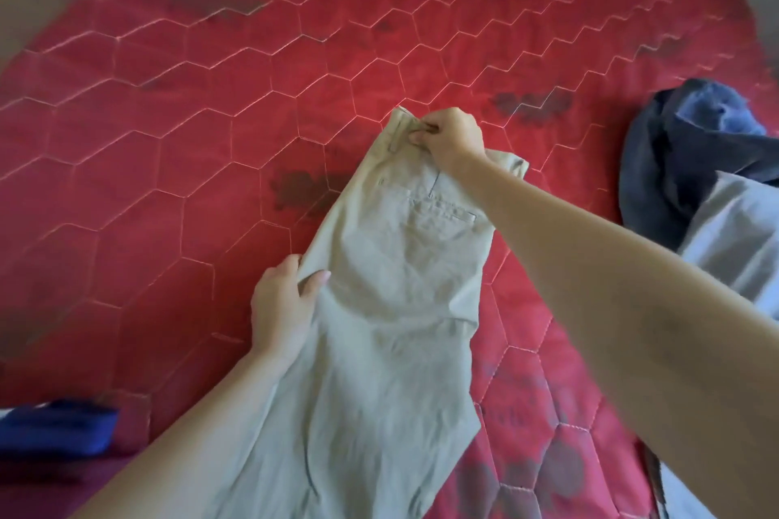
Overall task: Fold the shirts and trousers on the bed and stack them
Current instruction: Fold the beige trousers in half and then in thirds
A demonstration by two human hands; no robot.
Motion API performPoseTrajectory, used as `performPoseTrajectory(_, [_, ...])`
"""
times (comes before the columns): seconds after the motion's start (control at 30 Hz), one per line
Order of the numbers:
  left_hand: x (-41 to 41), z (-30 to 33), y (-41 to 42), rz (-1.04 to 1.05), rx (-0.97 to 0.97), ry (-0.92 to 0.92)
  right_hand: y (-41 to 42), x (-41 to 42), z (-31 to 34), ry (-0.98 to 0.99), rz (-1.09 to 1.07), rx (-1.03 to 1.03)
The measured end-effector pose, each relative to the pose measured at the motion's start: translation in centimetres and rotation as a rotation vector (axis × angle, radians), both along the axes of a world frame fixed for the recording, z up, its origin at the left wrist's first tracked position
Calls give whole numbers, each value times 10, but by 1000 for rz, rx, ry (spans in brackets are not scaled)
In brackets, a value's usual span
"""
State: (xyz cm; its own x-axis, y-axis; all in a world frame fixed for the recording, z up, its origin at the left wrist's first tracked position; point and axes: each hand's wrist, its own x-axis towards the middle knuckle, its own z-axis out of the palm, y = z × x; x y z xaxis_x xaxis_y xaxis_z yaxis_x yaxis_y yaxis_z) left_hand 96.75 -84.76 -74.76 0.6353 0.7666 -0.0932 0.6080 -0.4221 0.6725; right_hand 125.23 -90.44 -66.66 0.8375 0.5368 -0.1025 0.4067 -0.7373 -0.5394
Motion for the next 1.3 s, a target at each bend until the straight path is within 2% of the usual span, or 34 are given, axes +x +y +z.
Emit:
performPoseTrajectory(0.2, [21,-21,1,-39,271,-85,28,21,-45,31,-15,-31])
performPoseTrajectory(0.37, [24,-26,2,-19,278,-72,28,25,-65,71,-77,69])
performPoseTrajectory(0.53, [24,-26,3,-35,269,-44,17,9,-65,-226,101,-229])
performPoseTrajectory(0.63, [26,-22,3,-59,326,-9,-18,-38,-64,-344,180,-204])
performPoseTrajectory(0.7, [25,-16,-1,-88,367,47,-53,-80,-63,-348,180,-131])
performPoseTrajectory(0.83, [9,-11,-17,-262,470,145,-123,-161,-65,-277,-1,77])
performPoseTrajectory(0.97, [-4,-12,-49,-657,554,43,-179,-226,-71,-5,-222,193])
performPoseTrajectory(1.07, [1,-10,-70,-893,535,48,-209,-265,-75,81,-396,346])
performPoseTrajectory(1.17, [13,-11,-78,-1023,516,128,-222,-290,-77,178,-520,409])
performPoseTrajectory(1.3, [26,-14,-79,-1071,493,162,-217,-300,-74,307,-612,546])
